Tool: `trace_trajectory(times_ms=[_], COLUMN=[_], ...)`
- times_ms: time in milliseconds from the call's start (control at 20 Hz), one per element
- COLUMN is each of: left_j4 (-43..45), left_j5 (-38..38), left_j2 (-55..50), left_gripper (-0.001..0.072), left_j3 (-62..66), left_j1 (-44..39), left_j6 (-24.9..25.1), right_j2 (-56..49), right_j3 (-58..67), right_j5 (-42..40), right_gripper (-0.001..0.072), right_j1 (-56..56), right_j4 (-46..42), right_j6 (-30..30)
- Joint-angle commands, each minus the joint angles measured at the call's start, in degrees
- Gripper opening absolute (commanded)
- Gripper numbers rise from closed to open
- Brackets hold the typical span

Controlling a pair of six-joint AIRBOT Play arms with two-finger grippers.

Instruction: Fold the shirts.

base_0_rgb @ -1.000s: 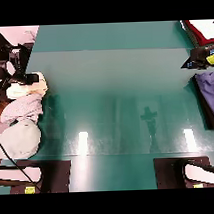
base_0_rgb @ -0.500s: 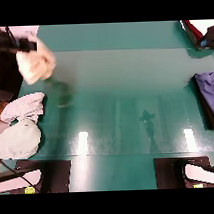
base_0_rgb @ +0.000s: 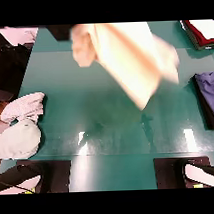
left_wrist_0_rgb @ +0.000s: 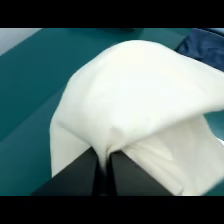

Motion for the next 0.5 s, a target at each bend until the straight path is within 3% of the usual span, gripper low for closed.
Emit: trace_trajectory(times_ms=[0,100,150,200,250,450], left_j4=[-2.10,-0.37,0.94,3.15,5.92,8.87], left_j5=[-6.45,-6.56,-6.67,-7.02,-8.13,-19.10], left_j2=[-5.92,-11.78,-14.43,-17.14,-19.19,-21.42], left_gripper=[0.0024,0.0029,0.0254,0.0580,0.0638,0.0636], left_j3=[0.66,0.66,0.66,0.68,0.68,0.68], left_j1=[-2.40,-2.40,-2.40,-2.36,-2.08,4.44], left_j6=[0.02,-3.96,-6.23,-9.09,-12.00,-17.70], right_j2=[2.03,2.03,2.03,2.03,2.01,1.97], right_j3=[-3.15,-3.13,-3.13,-3.13,-3.13,-3.13], right_j5=[-1.42,-0.85,-0.68,-0.46,-0.46,-0.52], right_gripper=[0.0022,0.0022,0.0022,0.0022,0.0022,0.0022], right_j1=[0.04,0.04,0.04,0.04,0.04,0.04], right_j4=[-0.04,-0.02,-0.02,-0.04,-0.09,-0.17], right_j6=[-0.11,-0.11,-0.11,-0.11,-0.15,-0.57])
